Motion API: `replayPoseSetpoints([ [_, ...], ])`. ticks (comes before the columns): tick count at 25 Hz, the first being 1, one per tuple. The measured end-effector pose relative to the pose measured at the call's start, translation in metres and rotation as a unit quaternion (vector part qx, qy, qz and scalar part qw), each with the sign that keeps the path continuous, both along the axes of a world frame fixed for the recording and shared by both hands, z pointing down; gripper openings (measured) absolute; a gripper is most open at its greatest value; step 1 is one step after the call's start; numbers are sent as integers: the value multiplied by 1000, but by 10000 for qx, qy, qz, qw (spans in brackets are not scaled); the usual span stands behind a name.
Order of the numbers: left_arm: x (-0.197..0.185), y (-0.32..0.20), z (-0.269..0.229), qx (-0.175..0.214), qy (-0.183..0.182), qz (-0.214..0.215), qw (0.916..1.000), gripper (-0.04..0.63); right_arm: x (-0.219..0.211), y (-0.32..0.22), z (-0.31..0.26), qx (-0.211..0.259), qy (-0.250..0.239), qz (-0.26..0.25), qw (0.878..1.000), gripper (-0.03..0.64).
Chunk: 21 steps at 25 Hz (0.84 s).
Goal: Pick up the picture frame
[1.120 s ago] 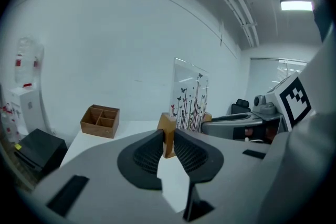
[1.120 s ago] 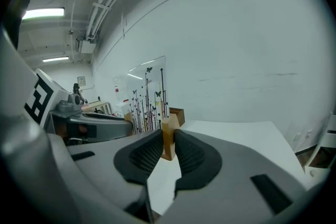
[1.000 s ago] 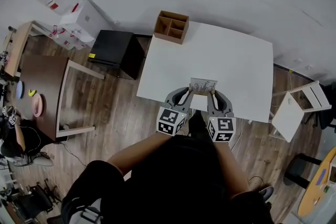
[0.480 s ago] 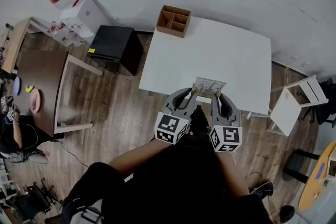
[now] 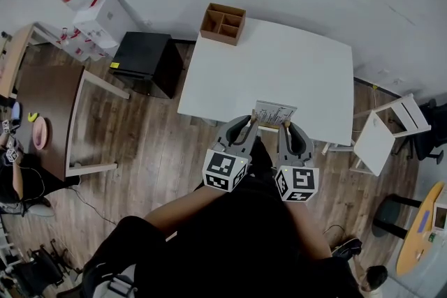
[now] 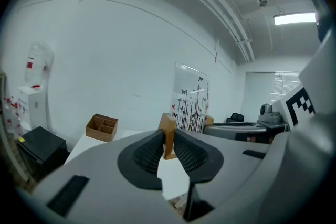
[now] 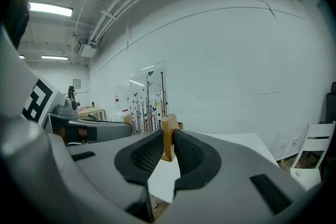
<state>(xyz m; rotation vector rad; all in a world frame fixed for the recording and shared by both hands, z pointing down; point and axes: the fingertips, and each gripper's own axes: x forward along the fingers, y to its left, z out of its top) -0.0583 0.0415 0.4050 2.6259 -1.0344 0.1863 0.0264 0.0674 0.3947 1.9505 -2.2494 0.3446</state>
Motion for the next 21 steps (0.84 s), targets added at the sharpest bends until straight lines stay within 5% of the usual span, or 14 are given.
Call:
replayPoseSetpoints([
  [21,13,-10,-8,160,2,116,9998,69,12,-7,-7,193,-41,141,9997,75],
])
